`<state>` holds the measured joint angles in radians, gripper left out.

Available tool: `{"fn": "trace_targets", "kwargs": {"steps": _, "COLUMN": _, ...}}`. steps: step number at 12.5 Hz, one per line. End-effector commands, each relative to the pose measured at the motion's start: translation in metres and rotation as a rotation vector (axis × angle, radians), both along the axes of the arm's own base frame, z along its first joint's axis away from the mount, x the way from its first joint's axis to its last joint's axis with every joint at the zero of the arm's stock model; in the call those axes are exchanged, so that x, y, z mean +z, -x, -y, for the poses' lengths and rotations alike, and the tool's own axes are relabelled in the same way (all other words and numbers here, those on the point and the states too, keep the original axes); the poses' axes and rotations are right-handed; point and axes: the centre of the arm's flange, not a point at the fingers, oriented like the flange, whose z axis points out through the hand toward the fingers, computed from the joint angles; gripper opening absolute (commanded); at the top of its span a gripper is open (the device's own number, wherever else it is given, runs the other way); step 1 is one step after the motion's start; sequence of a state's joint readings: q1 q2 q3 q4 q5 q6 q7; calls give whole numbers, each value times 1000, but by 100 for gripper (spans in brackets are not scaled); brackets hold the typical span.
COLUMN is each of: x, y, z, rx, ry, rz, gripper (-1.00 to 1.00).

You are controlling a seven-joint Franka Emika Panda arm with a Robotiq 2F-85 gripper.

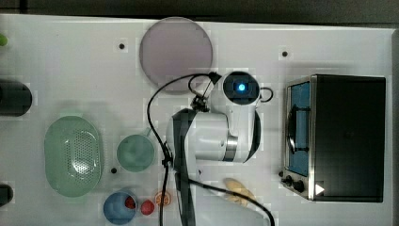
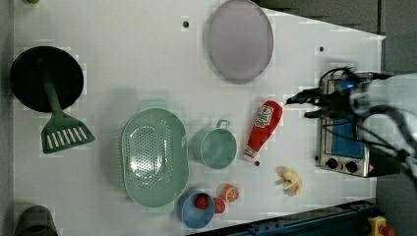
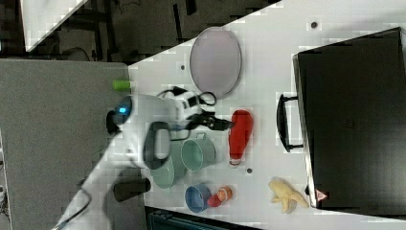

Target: Pick ketchup from strainer and place it on the table

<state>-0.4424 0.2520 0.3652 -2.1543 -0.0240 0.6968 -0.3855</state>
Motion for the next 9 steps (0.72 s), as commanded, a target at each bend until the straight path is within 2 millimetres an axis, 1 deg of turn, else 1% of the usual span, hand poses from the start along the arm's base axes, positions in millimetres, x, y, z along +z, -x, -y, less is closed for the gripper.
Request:
{"fn": "trace_targets", "kwargs": {"steps": 1, "x": 134, "y": -24, "z": 9, "rx": -167, "ry": 68, "rz": 110, "gripper": 100}}
{"fn": "trace_targets", "kwargs": {"steps": 3, "x": 191, "y": -27, "z": 8, "rx": -241, "ry": 87, "rz": 124, "gripper": 100}}
{"fn": "trace_targets", "kwargs": {"steps": 4, "x": 217, "y": -28, "z": 8, "rx": -277, "ry": 93, "rz": 139, "gripper": 100}}
{"fn": "trace_targets", "kwargs": {"steps": 5, "x": 236, "y": -27, "z": 6, "rx": -307, "ry": 97, "rz": 133, "gripper": 100}}
{"fn": "trace_targets", "kwargs": {"steps": 6, "x": 253, "y": -29, "z": 2, "rx": -339, "ry": 89, "rz": 149, "gripper": 100}}
{"fn": "trace_targets", "kwargs": {"steps": 7, "x": 266, "y": -29, "z": -1, "rx": -366, "ry": 89, "rz": 151, "gripper": 100}}
{"fn": "trace_targets", "kwargs": {"steps": 9, "x": 279, "y": -24, "z": -7, "rx": -370, "ry": 94, "rz": 105, "gripper": 100}}
